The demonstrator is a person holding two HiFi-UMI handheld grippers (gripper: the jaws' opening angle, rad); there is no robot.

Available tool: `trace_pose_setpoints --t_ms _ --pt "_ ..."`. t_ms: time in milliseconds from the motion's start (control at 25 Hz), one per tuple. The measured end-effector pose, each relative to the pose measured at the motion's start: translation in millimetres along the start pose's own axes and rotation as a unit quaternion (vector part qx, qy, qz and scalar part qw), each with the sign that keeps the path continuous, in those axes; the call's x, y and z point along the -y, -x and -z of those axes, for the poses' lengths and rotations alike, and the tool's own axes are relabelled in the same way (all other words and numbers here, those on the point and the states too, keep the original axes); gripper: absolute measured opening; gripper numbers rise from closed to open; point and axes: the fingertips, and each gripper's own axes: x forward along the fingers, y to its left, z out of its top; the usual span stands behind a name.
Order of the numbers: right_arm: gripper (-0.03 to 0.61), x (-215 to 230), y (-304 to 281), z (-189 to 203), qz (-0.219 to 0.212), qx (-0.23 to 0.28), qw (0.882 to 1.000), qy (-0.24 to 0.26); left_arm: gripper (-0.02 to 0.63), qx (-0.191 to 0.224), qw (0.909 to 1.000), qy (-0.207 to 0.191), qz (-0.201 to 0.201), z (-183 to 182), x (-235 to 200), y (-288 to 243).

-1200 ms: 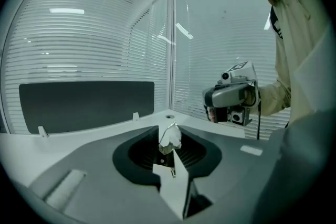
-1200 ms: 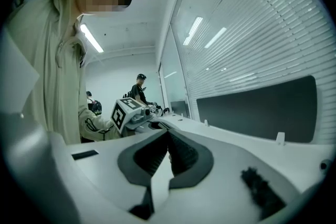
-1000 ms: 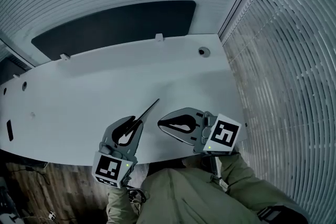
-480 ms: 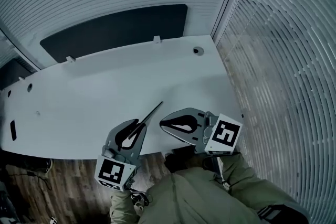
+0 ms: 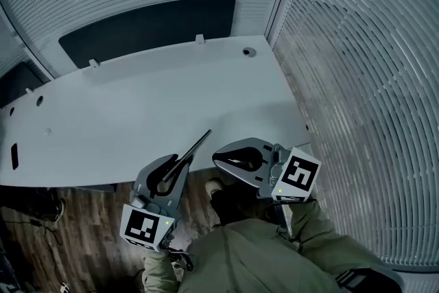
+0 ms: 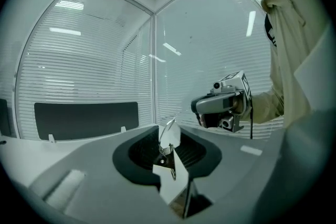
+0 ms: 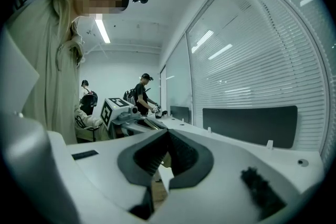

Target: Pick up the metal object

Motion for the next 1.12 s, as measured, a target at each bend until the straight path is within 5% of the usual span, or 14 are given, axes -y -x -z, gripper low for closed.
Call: trace_pose_setpoints --t_ms 240,520,1120 --pt "0.005 -51 23 1 0.015 -0.004 1.0 0.007 0.089 0.019 0.9995 -0.025 0.003 0 39 36" --pt "0.005 -107 54 8 0.021 0.0 1.0 0.013 0.089 0.013 0.9998 0.001 0.012 10 98 74" --pt "0.005 -118 75 -18 0.005 0.008 1.0 0.03 0.089 0.033 0.9993 -0.018 -0.007 -18 107 77"
